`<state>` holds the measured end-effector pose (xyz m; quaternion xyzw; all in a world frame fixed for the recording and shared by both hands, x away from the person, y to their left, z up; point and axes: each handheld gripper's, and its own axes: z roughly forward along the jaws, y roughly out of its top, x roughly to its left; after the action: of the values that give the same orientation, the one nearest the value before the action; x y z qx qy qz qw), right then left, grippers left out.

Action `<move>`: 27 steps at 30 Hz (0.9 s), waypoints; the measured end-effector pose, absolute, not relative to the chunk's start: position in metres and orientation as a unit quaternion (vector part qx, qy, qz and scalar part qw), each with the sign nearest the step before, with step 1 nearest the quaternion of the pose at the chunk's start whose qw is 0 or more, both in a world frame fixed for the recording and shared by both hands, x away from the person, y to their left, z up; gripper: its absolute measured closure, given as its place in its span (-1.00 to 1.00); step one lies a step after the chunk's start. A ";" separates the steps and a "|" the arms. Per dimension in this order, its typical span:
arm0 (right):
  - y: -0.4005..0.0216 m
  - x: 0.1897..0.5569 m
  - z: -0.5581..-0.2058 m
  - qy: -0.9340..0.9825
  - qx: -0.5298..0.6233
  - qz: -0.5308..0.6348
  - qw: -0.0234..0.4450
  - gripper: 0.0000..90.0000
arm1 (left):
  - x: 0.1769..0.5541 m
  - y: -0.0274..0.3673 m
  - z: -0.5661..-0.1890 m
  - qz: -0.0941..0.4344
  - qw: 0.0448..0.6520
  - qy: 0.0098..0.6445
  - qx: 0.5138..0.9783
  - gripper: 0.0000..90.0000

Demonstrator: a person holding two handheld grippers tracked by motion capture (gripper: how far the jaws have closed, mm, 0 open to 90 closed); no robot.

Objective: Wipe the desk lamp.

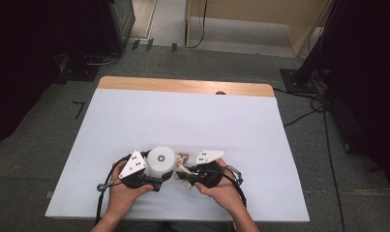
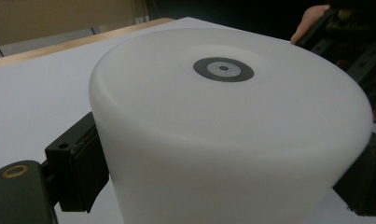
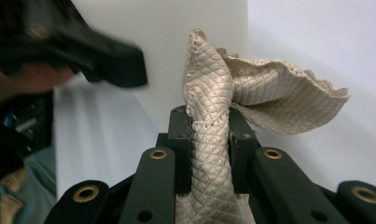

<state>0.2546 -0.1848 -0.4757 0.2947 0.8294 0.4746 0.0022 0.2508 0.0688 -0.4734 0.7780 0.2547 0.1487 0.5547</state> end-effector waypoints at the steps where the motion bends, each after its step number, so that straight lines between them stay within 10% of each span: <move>1: -0.184 0.254 -0.478 0.833 0.298 0.466 -0.001 0.69 | 0.251 0.069 -0.473 0.149 0.555 0.255 0.778 -0.83; 18: -0.193 0.242 -0.437 0.782 0.265 0.560 0.070 0.70 | 0.251 0.069 -0.475 0.145 0.558 0.257 0.776 -0.83; 27: -0.189 0.251 -0.465 0.807 0.287 0.516 0.031 0.70 | 0.251 0.069 -0.475 0.145 0.558 0.260 0.775 -0.83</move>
<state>0.2512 -0.1888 -0.4651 0.2866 0.8068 0.5156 0.0314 0.2506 0.0690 -0.4750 0.7747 0.2600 0.1445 0.5580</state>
